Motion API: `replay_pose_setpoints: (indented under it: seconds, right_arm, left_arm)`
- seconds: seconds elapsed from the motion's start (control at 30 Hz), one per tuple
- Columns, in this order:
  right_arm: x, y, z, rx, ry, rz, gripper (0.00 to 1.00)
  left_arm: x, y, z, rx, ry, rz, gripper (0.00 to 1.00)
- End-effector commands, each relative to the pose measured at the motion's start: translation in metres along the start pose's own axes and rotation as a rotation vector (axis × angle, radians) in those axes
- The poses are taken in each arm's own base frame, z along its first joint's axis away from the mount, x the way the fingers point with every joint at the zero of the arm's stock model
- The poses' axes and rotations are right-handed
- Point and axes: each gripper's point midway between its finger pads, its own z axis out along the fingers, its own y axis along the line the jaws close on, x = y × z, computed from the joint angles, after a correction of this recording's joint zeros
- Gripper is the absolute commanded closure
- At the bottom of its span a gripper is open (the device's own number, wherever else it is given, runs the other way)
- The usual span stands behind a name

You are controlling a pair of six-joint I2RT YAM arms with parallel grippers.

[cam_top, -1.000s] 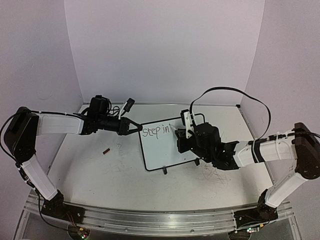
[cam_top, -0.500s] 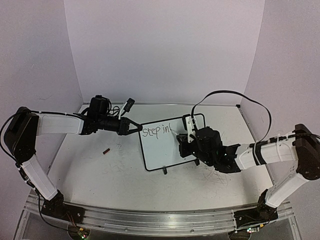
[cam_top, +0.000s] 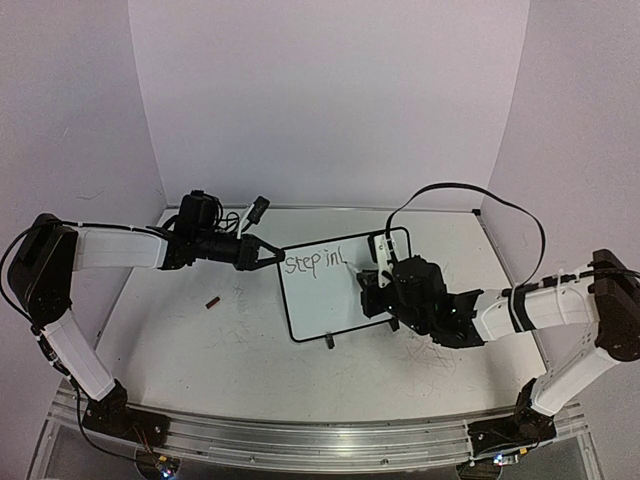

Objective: Write a sentence on the whiteboard

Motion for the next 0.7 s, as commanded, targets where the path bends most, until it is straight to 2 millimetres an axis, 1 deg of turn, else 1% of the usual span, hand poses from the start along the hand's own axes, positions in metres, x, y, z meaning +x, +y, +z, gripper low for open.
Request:
replay_pose_setpoints:
  seconds: [0.0, 0.17, 0.3, 0.47, 0.67]
  right_arm:
    - [-0.010, -0.015, -0.009, 0.064, -0.029, 0.006, 1.00]
    - [-0.033, 0.005, -0.021, -0.074, -0.108, 0.007, 1.00]
    - [-0.042, 0.012, -0.014, -0.079, -0.125, -0.010, 1.00]
    - [-0.047, 0.019, -0.003, -0.081, -0.129, -0.021, 1.00]
    - [-0.045, 0.018, 0.003, -0.062, -0.121, -0.024, 1.00]
  left_arm:
    - [-0.018, -0.003, -0.006, -0.026, -0.036, 0.060, 1.00]
    - [-0.017, -0.003, -0.006, -0.026, -0.035, 0.058, 1.00]
    - [-0.018, -0.003, -0.006, -0.026, -0.037, 0.059, 1.00]
    - [-0.018, -0.003, -0.006, -0.026, -0.037, 0.059, 1.00]
    - [-0.018, -0.004, -0.006, -0.024, -0.037, 0.060, 1.00]
